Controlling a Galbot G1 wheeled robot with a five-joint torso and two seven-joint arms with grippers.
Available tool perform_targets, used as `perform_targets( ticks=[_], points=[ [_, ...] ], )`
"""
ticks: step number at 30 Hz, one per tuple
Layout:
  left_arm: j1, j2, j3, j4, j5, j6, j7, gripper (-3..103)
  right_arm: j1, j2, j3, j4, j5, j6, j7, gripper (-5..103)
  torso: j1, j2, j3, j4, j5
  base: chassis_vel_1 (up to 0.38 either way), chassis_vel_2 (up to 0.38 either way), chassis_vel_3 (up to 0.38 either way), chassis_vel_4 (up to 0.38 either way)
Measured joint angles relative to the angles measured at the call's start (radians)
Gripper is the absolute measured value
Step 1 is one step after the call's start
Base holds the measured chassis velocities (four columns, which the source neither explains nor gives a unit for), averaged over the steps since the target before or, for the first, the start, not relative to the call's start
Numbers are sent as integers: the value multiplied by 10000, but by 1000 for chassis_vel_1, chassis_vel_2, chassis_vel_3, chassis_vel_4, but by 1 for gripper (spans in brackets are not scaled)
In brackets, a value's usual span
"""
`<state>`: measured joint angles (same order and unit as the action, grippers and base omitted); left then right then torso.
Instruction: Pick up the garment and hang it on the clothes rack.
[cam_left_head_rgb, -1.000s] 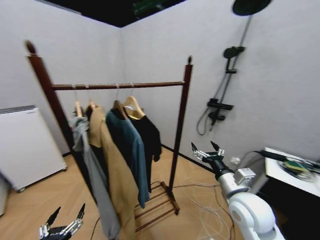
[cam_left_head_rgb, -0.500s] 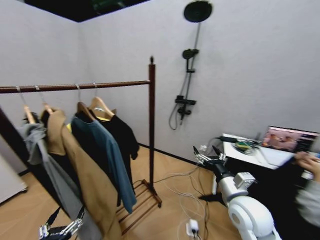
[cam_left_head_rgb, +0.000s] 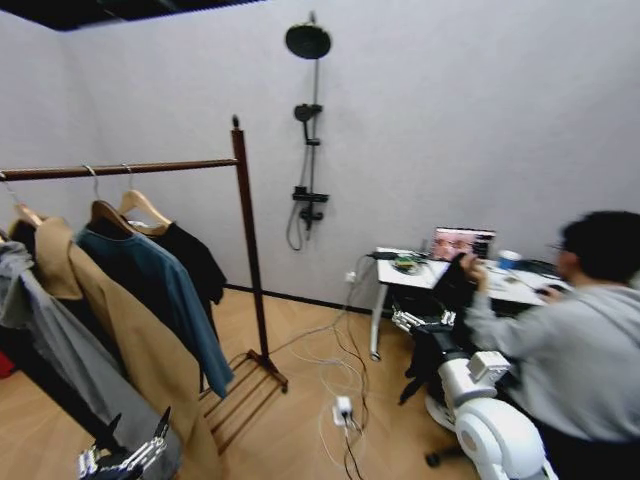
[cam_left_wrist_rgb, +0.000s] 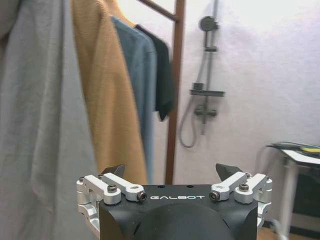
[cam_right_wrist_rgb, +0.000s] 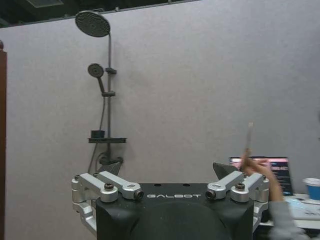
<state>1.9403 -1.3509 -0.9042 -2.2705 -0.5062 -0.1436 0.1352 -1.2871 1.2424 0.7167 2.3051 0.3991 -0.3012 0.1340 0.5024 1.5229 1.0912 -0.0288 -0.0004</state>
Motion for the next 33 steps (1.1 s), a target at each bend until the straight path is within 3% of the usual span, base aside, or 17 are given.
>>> perform_targets(
  ticks=[1, 2, 4, 6, 16, 18, 21, 24, 27, 30, 31, 33],
  points=[
    [0, 0, -1, -1, 1, 0, -2, 100, -112, -16, 84, 3, -48, 102, 0, 100, -4, 2, -2, -1, 18, 232, -461, -504, 215],
    [0, 0, -1, 0, 0, 0, -4, 100, -219, -31, 139, 8, -115, 205, 0, 100, -4, 2, -2, 0, -2, 232, -501, -468, 221],
    [0, 0, 0, 0, 0, 0, 0, 100, -272, -36, 157, 8, -162, 270, -3, 100, -2, 1, -1, 0, -5, 236, -501, -468, 231],
    [0, 0, -1, 0, 0, 0, 0, 100, -389, -44, 190, -37, -297, 453, -4, 100, -8, 5, -4, 0, 7, 241, -486, -480, 233],
    [1, 0, -1, 0, 0, 0, -6, 100, -402, 134, -57, -227, -644, 733, -31, 100, -8, 6, -4, 2, 0, 205, -461, -454, 210],
    [1, 0, 0, -1, 0, 0, 2, 100, -363, 268, -261, -251, -838, 735, -64, 100, -11, 7, -4, -1, 14, 99, -328, -341, 91],
    [0, -1, 0, 1, 0, 0, -4, 100, -362, 367, -419, -266, -1015, 732, -91, 100, -4, 3, -2, 1, -6, 41, -252, -291, 36],
    [-2, 0, 0, 0, 0, 0, 1, 100, -364, 416, -497, -290, -1100, 732, -100, 100, 4, -1, 1, -2, 13, -14, -212, -239, -36],
    [-2, 0, 0, 0, 0, 0, -5, 100, -333, 421, -511, -306, -1112, 734, -105, 100, 10, -4, 2, 2, -7, -34, -210, -215, -43],
    [-2, 0, -1, 0, 0, 0, -4, 100, -307, 422, -509, -327, -1112, 734, -106, 100, 9, -5, 2, 3, 11, -2, -227, -233, -22],
    [-2, 0, 0, 1, 0, 0, -4, 100, -306, 417, -500, -330, -1112, 734, -109, 100, 7, -4, 1, 0, -4, 18, -265, -293, 8],
    [-2, 0, 0, 0, 0, 0, 0, 100, -309, 414, -489, -331, -1110, 734, -109, 100, 5, -3, 1, -5, 4, 35, -277, -293, 40]
  ],
)
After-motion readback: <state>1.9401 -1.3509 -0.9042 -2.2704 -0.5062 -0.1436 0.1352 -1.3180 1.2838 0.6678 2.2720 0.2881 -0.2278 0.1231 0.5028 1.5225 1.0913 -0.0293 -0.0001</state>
